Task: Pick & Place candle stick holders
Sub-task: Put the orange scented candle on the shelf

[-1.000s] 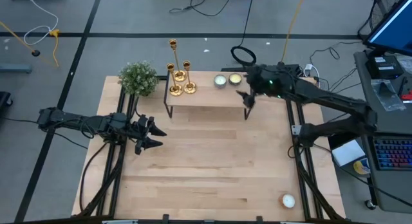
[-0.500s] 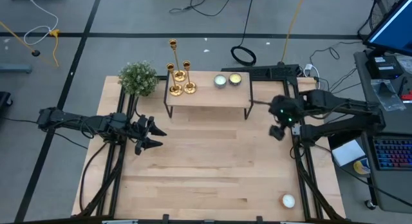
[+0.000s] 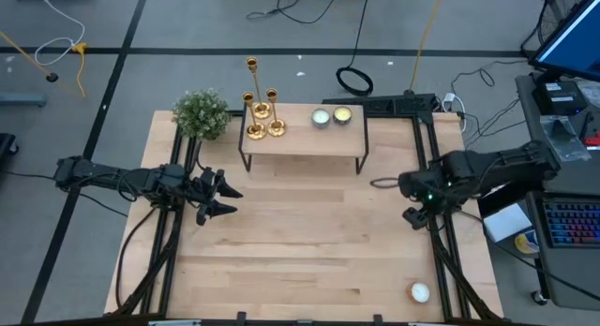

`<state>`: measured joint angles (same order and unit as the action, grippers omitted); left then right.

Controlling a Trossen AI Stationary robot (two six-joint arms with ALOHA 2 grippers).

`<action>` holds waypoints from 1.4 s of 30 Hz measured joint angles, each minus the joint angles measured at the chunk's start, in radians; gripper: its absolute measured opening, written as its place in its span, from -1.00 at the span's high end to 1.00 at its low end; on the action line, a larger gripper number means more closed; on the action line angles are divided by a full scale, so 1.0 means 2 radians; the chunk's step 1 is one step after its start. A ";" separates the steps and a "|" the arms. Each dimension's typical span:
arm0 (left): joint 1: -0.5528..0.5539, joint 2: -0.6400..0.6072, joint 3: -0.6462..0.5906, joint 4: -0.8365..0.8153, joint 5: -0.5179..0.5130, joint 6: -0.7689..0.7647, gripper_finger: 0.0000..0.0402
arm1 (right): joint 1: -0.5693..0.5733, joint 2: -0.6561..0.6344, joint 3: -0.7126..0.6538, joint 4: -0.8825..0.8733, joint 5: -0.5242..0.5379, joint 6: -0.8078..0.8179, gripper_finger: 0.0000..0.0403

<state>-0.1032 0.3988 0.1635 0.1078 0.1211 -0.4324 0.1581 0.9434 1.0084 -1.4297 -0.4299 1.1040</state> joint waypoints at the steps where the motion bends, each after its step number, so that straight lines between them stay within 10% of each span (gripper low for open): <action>1: 0.000 0.000 0.000 0.000 0.000 0.000 -0.26 | 0.013 -0.001 -0.010 0.015 -0.006 0.014 -0.79; 16: 0.000 0.000 0.000 0.000 0.000 -0.025 -0.26 | 0.232 -0.004 -0.146 0.315 -0.009 0.244 -0.79; 42: 0.000 0.000 0.000 0.001 0.000 -0.047 -0.26 | 0.443 0.037 -0.240 0.540 0.115 0.474 -0.79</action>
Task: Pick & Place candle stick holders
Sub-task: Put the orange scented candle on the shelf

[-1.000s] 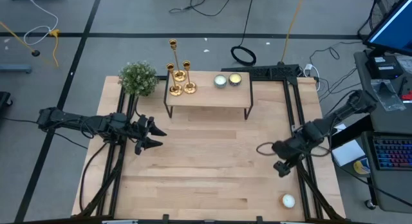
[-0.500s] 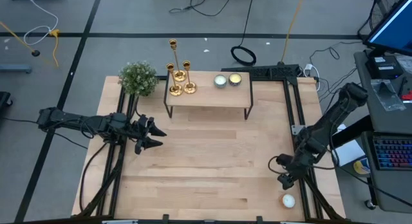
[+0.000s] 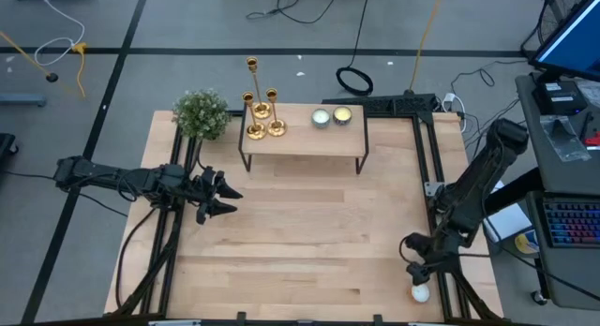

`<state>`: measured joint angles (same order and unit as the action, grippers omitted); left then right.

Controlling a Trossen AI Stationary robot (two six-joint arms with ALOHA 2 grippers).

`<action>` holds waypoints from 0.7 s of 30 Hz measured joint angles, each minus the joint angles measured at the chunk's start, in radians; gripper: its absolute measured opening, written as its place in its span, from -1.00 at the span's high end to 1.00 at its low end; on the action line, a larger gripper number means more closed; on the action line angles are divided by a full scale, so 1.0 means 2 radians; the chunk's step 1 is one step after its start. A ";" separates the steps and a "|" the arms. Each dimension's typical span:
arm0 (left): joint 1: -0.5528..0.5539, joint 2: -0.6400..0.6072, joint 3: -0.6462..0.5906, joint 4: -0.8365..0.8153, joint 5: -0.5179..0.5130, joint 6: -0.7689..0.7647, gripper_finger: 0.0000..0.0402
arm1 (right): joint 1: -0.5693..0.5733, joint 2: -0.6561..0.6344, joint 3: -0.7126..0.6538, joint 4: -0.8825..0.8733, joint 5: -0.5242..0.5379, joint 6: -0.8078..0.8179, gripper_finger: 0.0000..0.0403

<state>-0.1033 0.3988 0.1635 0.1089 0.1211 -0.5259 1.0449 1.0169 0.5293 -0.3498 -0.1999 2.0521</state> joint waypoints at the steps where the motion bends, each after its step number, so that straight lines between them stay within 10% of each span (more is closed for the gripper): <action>1: 0.000 0.000 0.000 0.000 0.000 0.000 -0.26 | 0.000 0.009 0.000 0.005 0.000 -0.004 -0.79; 21: 0.000 0.000 0.000 0.000 0.000 -0.017 -0.26 | -0.003 0.058 0.001 0.013 -0.029 -0.072 -0.79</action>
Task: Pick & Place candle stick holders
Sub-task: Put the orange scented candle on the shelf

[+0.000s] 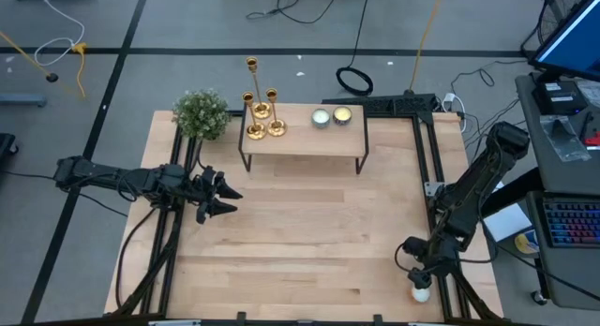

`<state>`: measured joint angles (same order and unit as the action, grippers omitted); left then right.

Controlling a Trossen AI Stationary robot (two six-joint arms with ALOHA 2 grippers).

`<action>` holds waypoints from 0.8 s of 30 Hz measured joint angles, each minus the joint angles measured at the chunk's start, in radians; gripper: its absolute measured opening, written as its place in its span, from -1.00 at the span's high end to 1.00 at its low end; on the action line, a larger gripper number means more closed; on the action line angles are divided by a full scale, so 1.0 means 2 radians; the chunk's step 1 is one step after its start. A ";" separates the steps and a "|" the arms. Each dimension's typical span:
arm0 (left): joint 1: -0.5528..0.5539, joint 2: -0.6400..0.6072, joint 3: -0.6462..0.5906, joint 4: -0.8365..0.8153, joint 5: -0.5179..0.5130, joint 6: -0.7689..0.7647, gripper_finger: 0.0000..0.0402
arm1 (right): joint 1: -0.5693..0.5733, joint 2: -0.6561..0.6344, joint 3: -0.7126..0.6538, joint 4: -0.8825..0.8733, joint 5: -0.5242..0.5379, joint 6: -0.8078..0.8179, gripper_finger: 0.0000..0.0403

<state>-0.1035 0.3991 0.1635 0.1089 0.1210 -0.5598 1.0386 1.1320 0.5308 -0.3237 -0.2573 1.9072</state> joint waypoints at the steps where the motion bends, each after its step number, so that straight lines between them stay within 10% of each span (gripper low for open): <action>1: 0.000 0.000 0.000 0.000 0.000 0.000 -0.26 | -0.001 0.000 0.000 0.001 0.000 -0.007 -0.79; 24: 0.000 0.000 0.000 0.012 0.000 -0.002 -0.26 | -0.038 0.038 -0.002 0.065 -0.005 -0.117 -0.79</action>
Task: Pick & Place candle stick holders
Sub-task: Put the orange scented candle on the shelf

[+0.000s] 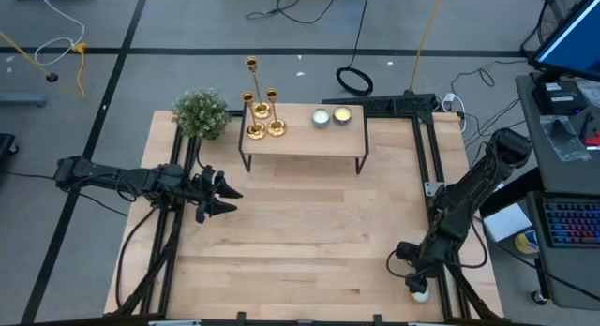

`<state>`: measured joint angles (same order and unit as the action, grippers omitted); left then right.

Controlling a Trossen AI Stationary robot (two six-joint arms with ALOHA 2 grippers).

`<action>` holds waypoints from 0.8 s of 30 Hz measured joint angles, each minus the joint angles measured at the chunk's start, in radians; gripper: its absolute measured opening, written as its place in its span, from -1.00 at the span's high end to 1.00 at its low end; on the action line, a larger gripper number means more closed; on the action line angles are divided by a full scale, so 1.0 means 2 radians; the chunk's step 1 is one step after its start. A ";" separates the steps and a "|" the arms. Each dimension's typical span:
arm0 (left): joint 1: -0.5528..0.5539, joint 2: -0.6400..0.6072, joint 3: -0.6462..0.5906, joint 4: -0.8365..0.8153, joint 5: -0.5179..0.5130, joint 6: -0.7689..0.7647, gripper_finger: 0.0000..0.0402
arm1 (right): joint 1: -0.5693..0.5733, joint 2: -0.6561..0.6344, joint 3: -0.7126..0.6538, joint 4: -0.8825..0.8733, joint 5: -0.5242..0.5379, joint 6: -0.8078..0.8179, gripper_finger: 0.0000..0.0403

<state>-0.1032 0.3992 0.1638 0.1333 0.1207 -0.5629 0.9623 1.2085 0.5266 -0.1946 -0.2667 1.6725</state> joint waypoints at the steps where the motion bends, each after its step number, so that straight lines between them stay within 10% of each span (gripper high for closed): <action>1: 0.000 0.000 0.000 0.000 0.000 0.000 -0.26 | 0.000 0.002 0.000 0.000 -0.002 -0.005 -0.79; 24: 0.000 0.000 0.000 -0.001 0.000 -0.002 -0.26 | 0.001 0.049 0.003 0.005 -0.016 -0.093 -0.79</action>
<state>-0.1033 0.3992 0.1638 0.1322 0.1207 -0.5671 0.9638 1.3071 0.5323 -0.1837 -0.2993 1.4864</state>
